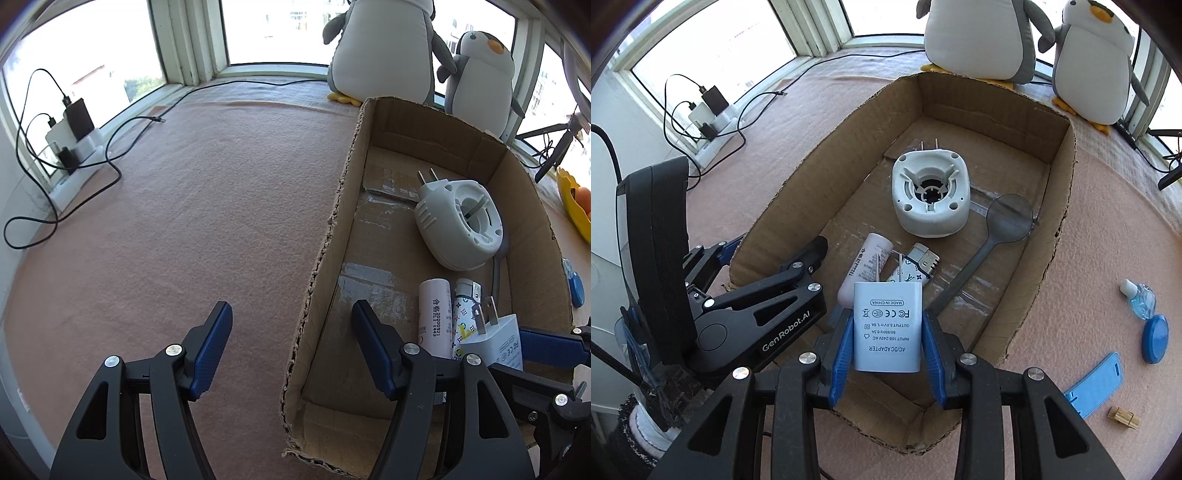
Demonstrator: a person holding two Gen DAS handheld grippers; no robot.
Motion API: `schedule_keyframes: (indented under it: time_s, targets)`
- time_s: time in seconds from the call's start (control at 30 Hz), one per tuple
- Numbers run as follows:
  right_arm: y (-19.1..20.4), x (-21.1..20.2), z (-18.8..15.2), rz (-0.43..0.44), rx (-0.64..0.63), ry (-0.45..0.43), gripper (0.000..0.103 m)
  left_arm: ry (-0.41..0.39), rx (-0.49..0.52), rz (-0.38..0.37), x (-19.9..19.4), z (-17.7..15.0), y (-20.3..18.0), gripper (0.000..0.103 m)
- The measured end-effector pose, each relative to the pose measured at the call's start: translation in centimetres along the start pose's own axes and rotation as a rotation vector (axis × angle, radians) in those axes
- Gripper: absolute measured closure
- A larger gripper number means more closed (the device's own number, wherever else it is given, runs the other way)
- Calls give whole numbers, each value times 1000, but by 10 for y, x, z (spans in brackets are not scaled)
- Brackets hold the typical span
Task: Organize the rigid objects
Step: 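Carry the charger into the box and open the right gripper, then move the right gripper to the blue round lid and close on it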
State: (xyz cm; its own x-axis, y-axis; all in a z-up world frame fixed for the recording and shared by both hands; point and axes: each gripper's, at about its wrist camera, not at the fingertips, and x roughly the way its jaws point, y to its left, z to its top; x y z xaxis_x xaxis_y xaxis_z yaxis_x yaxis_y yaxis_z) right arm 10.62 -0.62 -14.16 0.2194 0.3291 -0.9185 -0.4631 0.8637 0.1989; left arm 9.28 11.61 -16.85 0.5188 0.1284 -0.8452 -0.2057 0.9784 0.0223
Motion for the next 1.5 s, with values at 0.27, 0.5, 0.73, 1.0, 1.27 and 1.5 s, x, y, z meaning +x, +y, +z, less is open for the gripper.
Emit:
schedule_keyframes:
  time_s: [0.27, 0.5, 0.73, 1.0, 1.27, 1.5]
  targets:
    - [-5, -12, 1, -13, 2, -26, 60, -1, 0, -1, 0, 0, 1, 35]
    - [-11, -28, -1, 3, 24, -51, 60, -1, 1, -1, 1, 0, 1, 35]
    - [-23, -55, -12, -15, 39, -102, 59, -1, 0, -1, 0, 0, 1, 35]
    - [-55, -86, -28, -81, 54, -152, 59, -2, 5, 1, 0, 0, 2, 35]
    - [-107, -107, -49, -136, 124, -166, 59, -2, 5, 2, 0, 0, 3, 35]
    - [-165, -122, -67, -157, 230, -182, 59, -2, 4, 1, 0, 0, 2, 35]
